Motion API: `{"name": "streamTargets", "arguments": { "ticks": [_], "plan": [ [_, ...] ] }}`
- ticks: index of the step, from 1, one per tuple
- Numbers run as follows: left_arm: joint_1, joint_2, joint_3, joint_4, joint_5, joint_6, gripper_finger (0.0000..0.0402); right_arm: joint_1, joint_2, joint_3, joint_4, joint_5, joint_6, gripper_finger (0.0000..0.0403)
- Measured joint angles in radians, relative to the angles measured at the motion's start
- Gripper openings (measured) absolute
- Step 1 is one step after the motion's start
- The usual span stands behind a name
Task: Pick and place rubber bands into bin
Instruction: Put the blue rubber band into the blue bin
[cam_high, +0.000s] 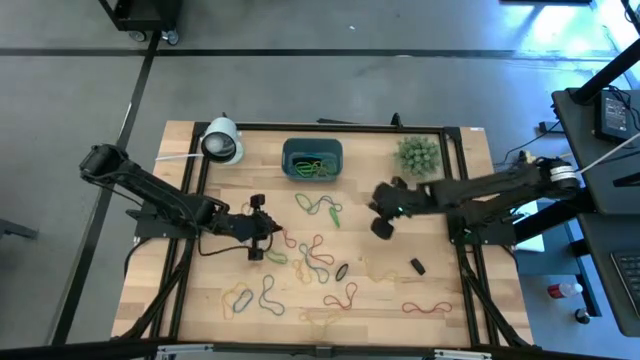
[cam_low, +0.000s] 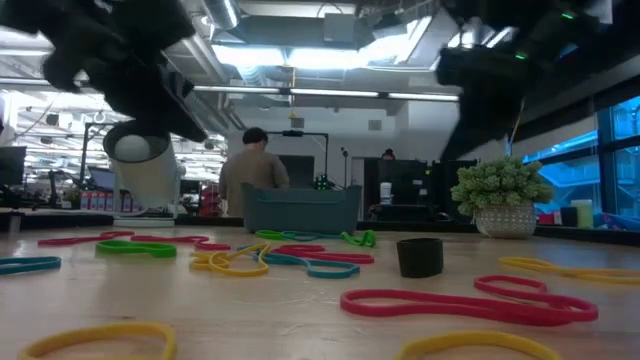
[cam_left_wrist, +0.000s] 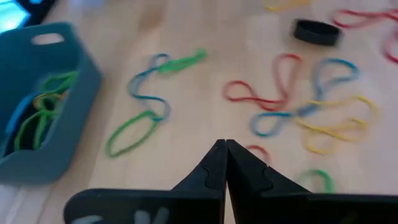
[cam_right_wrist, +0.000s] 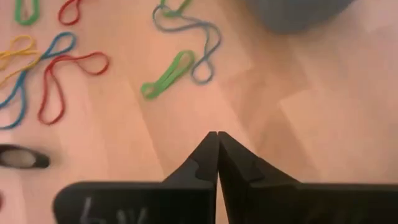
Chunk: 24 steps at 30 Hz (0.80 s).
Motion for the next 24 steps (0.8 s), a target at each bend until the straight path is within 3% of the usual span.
{"name": "streamTargets", "arguments": {
  "ticks": [6,13,19,24],
  "plan": [
    [-0.071,0.166,0.225,-0.276,0.038,-0.074,0.0001,0.055,-0.039,-0.175,0.211,0.005,0.036,0.0008],
    [-0.173,0.376,0.509,-0.605,0.138,-0.419,0.0003,0.061,-0.04,-0.24,0.269,0.003,0.033,0.0004],
    [-0.254,0.506,0.64,-0.651,0.221,-0.621,0.0006,0.061,-0.039,-0.241,0.252,0.002,0.03,0.0007],
    [-0.28,0.579,0.656,-0.659,0.301,-0.734,0.0026,0.061,-0.039,-0.241,0.252,0.001,0.001,0.0008]
  ]
}}
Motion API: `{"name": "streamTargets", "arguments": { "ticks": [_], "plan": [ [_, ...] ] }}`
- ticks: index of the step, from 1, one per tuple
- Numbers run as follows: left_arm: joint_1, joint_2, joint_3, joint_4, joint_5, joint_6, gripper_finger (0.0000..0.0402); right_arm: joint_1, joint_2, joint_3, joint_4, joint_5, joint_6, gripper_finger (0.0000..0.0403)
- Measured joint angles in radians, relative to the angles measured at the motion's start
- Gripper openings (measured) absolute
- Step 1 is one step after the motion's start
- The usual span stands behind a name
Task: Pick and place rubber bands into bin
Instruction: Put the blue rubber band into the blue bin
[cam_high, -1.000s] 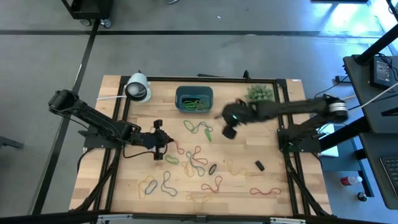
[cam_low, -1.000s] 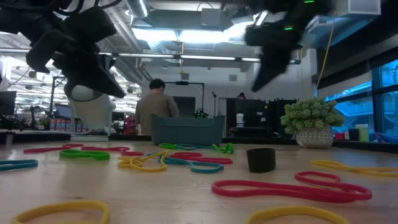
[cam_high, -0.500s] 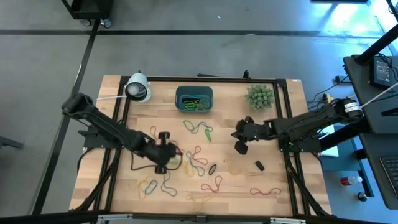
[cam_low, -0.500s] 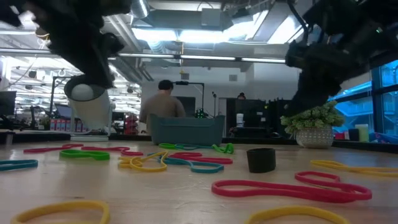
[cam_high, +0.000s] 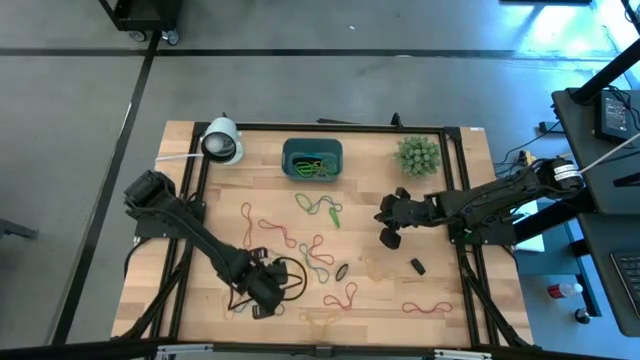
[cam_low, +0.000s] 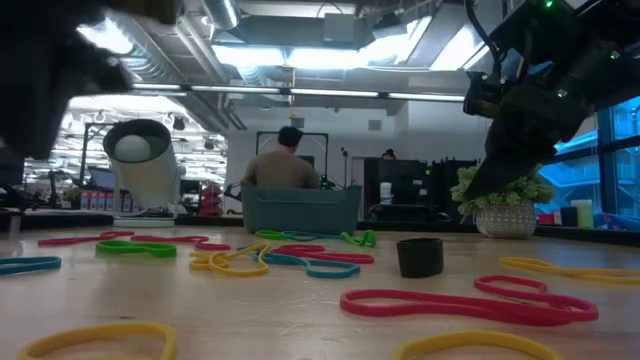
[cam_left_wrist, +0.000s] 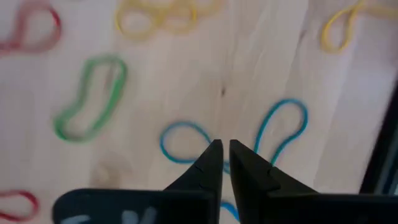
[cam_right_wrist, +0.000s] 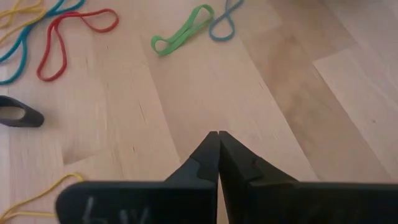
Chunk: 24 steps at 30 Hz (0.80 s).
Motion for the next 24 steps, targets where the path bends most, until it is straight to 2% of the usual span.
{"name": "streamTargets", "arguments": {
  "ticks": [4,12,18,24],
  "plan": [
    [-0.005,0.046,0.0,-0.039,0.005,-0.052,0.0053,0.0,0.0,0.0,0.0,0.0,-0.022,0.0003],
    [0.002,0.119,0.0,-0.069,-0.017,-0.054,0.0098,0.0,0.0,0.0,0.005,0.0,-0.029,0.0013],
    [0.004,0.156,0.0,-0.078,-0.066,-0.053,0.0101,0.0,0.0,0.0,0.005,0.0,-0.047,0.0006],
    [0.005,0.196,0.005,-0.078,-0.028,-0.018,0.008,0.0,0.0,0.0,0.005,0.0,-0.051,0.0012]
  ]
}}
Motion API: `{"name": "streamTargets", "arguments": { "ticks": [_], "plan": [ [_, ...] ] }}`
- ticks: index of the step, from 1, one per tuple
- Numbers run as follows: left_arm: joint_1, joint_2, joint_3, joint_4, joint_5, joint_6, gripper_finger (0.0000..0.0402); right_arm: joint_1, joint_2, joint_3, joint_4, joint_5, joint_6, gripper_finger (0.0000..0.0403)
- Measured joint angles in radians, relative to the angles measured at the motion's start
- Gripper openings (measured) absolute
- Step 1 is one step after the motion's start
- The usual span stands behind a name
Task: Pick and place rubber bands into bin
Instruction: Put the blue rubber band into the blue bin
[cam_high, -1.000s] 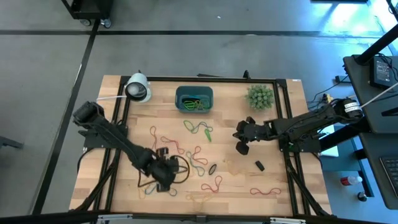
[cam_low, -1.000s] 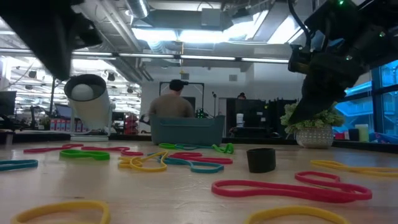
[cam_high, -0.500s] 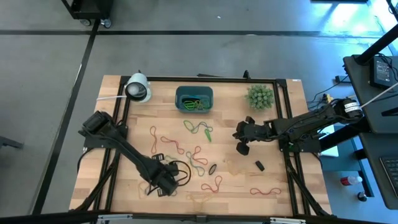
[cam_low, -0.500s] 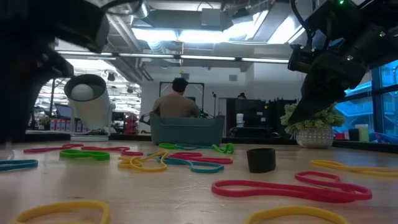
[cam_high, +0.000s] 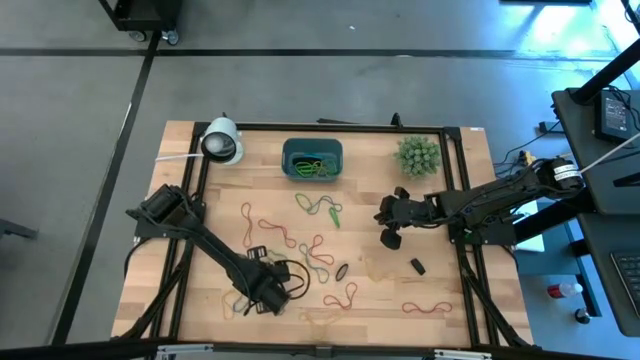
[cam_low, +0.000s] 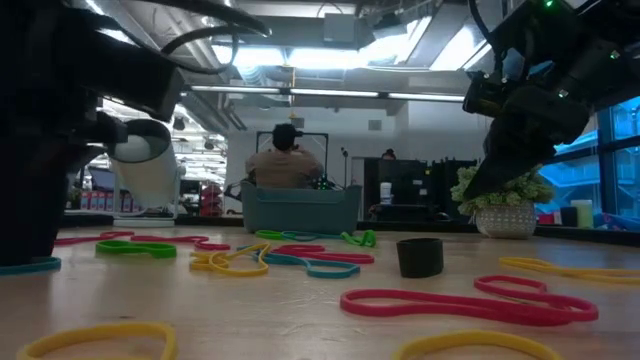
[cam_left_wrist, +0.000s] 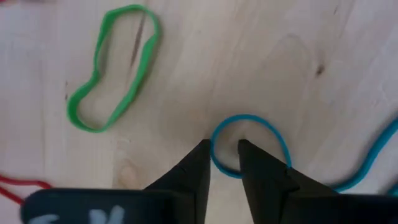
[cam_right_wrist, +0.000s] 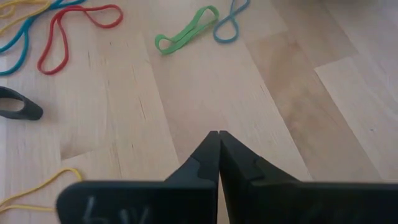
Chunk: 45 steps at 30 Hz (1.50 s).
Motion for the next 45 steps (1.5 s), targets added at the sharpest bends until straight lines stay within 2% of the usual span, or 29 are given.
{"name": "streamTargets", "arguments": {
  "ticks": [4,7,11,14,20,28,35,39,45],
  "plan": [
    [0.001,0.004,-0.002,0.006,0.026,0.038,0.0023,0.0,0.0,0.0,0.0,0.0,-0.003,0.0016],
    [0.002,-0.006,0.0,0.008,0.03,0.045,0.0006,0.0,0.0,0.0,0.0,0.001,-0.003,0.0014],
    [0.0,-0.024,0.036,-0.006,0.073,0.056,0.0002,0.0,0.0,0.0,0.0,0.001,-0.004,0.0007],
    [-0.005,-0.067,0.073,-0.044,0.069,0.061,0.0001,0.0,0.0,0.0,0.0,0.001,-0.004,0.0006],
    [0.001,-0.123,0.132,-0.08,-0.008,0.101,0.0001,0.0,0.0,0.0,0.0,0.001,-0.017,0.0015],
    [0.036,-0.183,0.188,-0.158,-0.119,0.183,0.0001,0.0,0.001,0.0,0.008,0.002,-0.026,0.0007],
    [0.148,-0.233,0.188,-0.162,-0.231,0.323,0.0001,0.0,0.001,0.0,0.017,0.002,-0.026,0.0013],
    [0.246,-0.25,0.188,-0.162,-0.251,0.429,0.0001,0.0,0.001,0.0,0.017,0.002,-0.027,0.0015],
    [0.417,-0.264,0.188,-0.155,-0.34,0.614,0.0001,0.0,0.001,0.0,0.017,0.002,-0.03,0.0007]
  ]
}}
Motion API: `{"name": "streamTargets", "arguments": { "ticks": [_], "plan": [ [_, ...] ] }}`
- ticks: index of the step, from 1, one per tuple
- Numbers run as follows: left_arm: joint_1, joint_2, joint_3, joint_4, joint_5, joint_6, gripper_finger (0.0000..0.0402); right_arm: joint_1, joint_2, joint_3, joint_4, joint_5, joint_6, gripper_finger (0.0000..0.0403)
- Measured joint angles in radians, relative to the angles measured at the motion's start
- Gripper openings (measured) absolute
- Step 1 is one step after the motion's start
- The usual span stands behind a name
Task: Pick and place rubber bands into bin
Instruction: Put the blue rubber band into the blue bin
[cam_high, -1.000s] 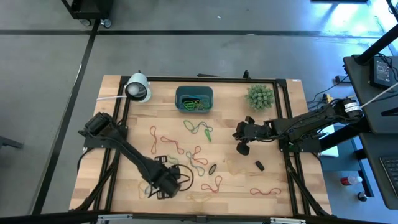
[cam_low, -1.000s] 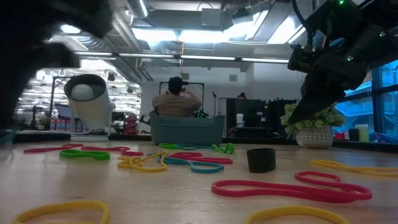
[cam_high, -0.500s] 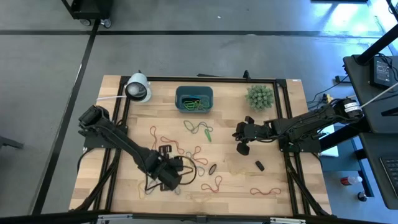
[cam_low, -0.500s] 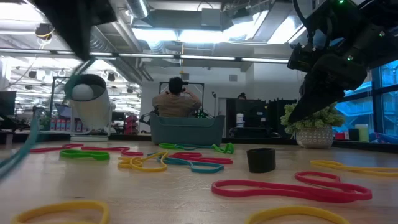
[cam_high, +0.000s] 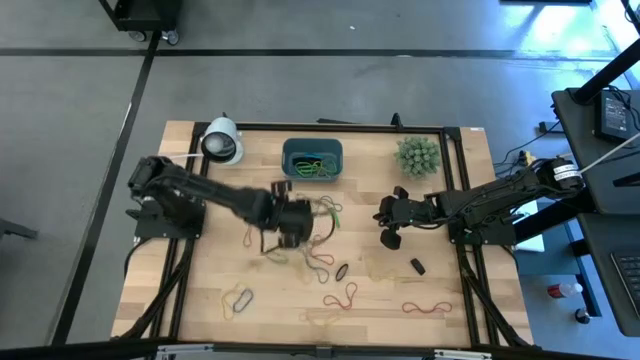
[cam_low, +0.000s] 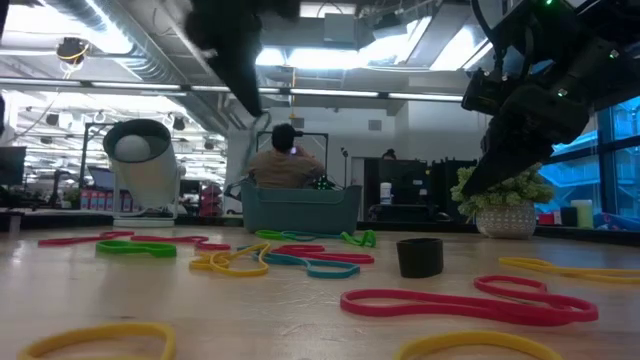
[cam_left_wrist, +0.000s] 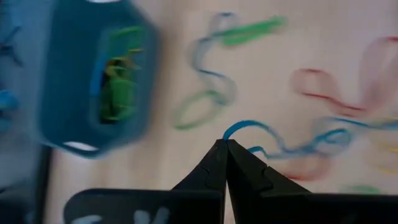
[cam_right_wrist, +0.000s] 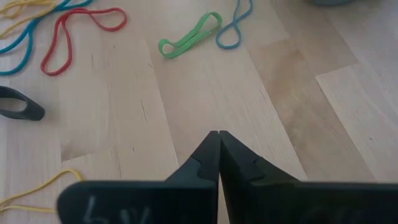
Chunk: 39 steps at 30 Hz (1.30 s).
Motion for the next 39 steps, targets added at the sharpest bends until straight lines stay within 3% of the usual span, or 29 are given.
{"name": "streamTargets", "arguments": {
  "ticks": [10,19,29,32,39],
  "plan": [
    [0.304,-0.003,0.0,0.165,-0.022,0.307,0.0001,0.0,0.0,0.0,0.004,0.0,-0.019,0.0015],
    [0.488,-0.003,0.0,0.381,-0.019,0.485,0.0001,0.0,0.0,0.0,0.006,0.0,-0.026,0.0016],
    [0.599,0.04,0.0,0.441,0.141,0.475,0.0001,0.0,0.0,0.0,0.006,0.001,-0.045,0.0016],
    [0.608,0.103,0.0,0.45,0.23,0.475,0.0001,0.0,0.0,0.0,0.005,0.001,-0.045,0.0016],
    [0.625,0.276,0.0,0.495,0.261,0.361,0.0001,0.0,0.0,0.0,0.005,0.001,-0.052,0.0016]
  ]
}}
